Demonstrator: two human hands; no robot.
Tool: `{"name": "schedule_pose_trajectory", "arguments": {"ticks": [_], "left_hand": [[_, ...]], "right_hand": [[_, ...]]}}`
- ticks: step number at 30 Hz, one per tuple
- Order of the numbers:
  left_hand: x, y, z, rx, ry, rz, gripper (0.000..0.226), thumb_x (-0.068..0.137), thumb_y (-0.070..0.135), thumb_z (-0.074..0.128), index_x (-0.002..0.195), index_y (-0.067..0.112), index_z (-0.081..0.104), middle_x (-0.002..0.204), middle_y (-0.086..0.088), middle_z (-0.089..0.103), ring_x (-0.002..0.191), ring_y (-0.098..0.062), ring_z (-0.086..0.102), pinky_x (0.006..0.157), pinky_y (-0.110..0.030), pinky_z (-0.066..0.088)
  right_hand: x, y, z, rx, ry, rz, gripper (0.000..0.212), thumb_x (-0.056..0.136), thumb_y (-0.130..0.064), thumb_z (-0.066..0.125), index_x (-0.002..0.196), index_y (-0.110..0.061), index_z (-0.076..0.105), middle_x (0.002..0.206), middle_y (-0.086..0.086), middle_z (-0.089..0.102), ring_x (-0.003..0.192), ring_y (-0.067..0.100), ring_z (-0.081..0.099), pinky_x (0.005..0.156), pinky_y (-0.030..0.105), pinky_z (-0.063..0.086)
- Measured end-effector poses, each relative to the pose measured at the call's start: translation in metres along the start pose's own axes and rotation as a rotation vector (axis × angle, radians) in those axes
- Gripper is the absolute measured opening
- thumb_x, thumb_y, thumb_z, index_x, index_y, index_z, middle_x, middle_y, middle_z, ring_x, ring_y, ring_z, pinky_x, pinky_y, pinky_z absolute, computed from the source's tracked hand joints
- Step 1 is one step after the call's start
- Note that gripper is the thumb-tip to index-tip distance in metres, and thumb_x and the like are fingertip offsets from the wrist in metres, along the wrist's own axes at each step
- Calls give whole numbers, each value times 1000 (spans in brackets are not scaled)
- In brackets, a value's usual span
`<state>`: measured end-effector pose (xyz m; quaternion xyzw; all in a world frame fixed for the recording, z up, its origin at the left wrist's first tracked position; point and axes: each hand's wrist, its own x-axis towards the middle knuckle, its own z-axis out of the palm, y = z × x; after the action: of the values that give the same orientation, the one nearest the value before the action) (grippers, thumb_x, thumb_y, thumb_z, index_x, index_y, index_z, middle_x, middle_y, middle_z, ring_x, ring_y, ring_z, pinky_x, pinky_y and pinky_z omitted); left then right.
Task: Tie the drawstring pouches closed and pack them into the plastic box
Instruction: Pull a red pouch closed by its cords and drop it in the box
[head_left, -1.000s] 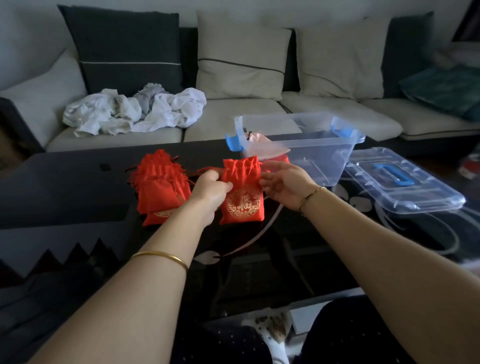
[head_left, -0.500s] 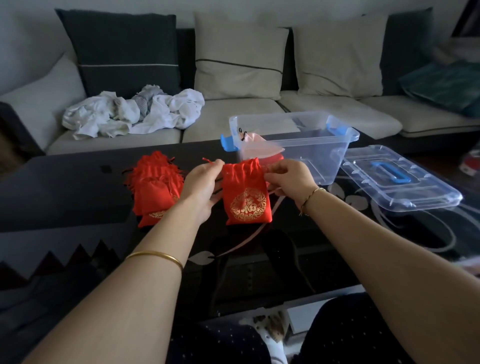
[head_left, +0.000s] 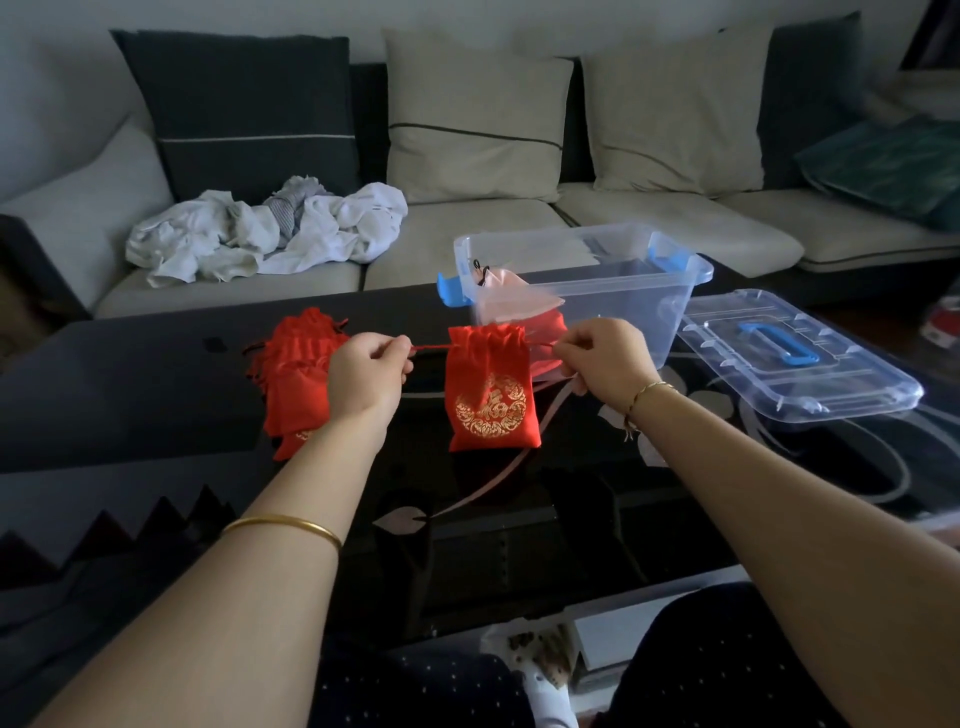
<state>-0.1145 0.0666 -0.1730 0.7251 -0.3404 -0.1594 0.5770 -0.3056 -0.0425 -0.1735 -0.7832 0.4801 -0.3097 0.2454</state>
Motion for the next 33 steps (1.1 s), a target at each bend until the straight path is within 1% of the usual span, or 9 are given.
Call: {"name": "schedule_pose_trajectory", "arguments": {"ticks": [4,8,10,13,17,20,24,29,33], "left_hand": [[0,0,-2,94,22,10,31,95,25,49,67,15,59,69,2,57,64,-12,51,73,-34,45],[0,8,-1,-81,26,-183,37,95,29,50,64,12,60,61,1,49,55,-11,44,58,-27,41],[-1,15,-1,-302,-7,-407,35,95,30,52,66,13,62,57,3,46,52,-8,41,51,-20,37],[1,21,-6,-609,-39,-660,34,94,27,50,62,19,58,43,8,44,47,-6,38,47,-17,35],[4,28,-12,-777,35,-677,38,92,19,43,56,22,50,47,9,42,45,-5,35,45,-16,31],[0,39,-10,-856,56,-555,32,95,31,50,65,21,56,62,9,49,55,-3,45,53,-16,38],[-8,54,-7,-767,-181,-261,35,97,41,44,69,22,52,97,9,68,96,-5,62,81,-24,43],[-22,68,4,-472,-330,16,29,98,28,46,77,16,62,76,2,66,66,-7,62,65,-18,48],[-25,67,7,-287,-441,101,8,89,14,63,82,15,68,69,0,59,60,-11,50,66,-24,45]], "right_hand": [[0,1,-2,-106,-1,-9,36,95,-31,49,77,-2,61,71,8,65,58,23,61,65,38,55],[1,-6,-9,579,-148,348,36,97,-32,44,67,-13,52,61,1,52,46,9,41,40,18,34],[3,-7,-12,910,-262,522,37,97,-34,43,65,-17,48,58,-3,47,49,6,33,43,15,25],[7,-6,-15,1131,-276,701,40,98,-31,41,61,-18,42,46,-5,42,47,5,30,49,15,21],[10,2,-20,1282,-121,830,41,98,-25,40,58,-19,39,37,-5,38,31,7,30,42,15,23],[11,-2,-19,1200,-45,741,35,96,-22,44,62,-17,45,52,-3,43,39,7,34,37,13,27],[7,-29,-26,1041,6,430,35,96,-21,47,62,-14,48,59,0,42,48,9,33,43,18,28],[-2,-67,-30,631,12,8,36,95,-22,49,61,-14,56,57,-2,50,48,9,39,48,22,33],[-12,-88,-32,461,2,-204,37,95,-20,48,59,-13,55,55,-5,51,43,1,41,46,14,35]]}}
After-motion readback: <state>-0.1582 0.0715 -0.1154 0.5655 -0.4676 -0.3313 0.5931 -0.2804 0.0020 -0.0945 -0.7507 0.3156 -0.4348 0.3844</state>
